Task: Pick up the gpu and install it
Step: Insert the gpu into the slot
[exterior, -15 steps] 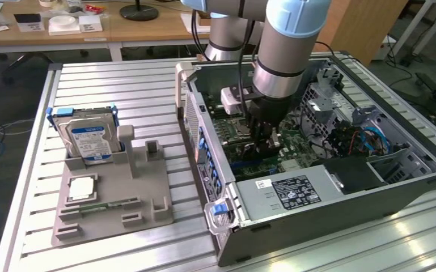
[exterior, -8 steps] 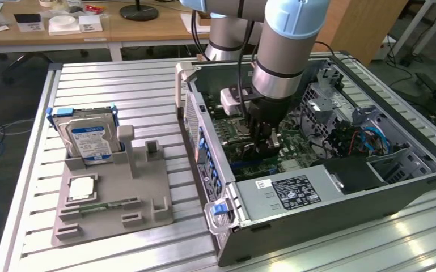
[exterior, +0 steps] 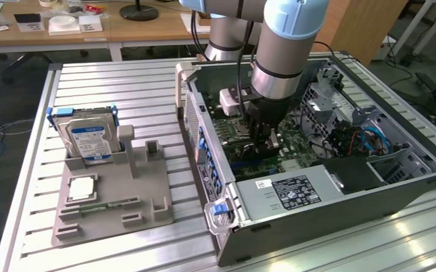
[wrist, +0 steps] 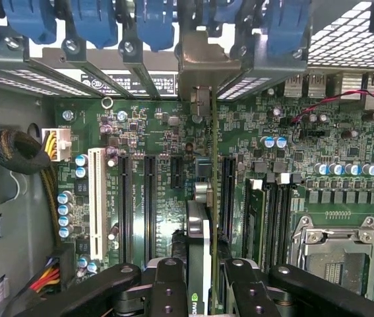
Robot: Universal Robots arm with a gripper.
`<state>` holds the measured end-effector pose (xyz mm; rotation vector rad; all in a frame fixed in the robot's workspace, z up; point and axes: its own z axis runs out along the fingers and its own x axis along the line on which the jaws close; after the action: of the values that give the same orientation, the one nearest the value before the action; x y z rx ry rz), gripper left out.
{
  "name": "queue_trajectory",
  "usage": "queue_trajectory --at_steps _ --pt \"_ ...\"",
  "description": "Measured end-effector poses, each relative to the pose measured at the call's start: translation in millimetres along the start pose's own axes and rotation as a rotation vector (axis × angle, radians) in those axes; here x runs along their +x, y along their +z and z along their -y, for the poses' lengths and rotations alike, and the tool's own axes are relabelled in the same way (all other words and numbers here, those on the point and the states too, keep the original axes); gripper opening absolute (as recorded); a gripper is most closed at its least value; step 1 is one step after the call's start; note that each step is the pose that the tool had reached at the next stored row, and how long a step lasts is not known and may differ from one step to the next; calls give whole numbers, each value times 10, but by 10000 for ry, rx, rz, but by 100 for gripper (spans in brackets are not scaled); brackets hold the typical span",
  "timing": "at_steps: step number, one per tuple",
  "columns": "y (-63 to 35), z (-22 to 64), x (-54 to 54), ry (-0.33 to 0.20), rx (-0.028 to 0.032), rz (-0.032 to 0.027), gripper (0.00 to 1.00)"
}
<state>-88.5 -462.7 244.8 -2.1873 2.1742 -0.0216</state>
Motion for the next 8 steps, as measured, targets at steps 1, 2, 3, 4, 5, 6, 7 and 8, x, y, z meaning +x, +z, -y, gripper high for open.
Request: queue_trajectory --at_steps 1,2,3,4,5,6,7,8 --pt "0 0 0 -1 -1 -1 27" --pt "0 0 0 -1 -1 -1 27" --pt "1 0 0 -1 0 -1 27" --pt "5 -1 0 -2 1 2 27" --pt "8 -3 0 -1 2 1 27" --pt "9 -4 0 -1 -1 -2 27" --pt "9 -4 0 -1 -1 -2 27" --pt "9 -4 0 -1 -1 -2 27"
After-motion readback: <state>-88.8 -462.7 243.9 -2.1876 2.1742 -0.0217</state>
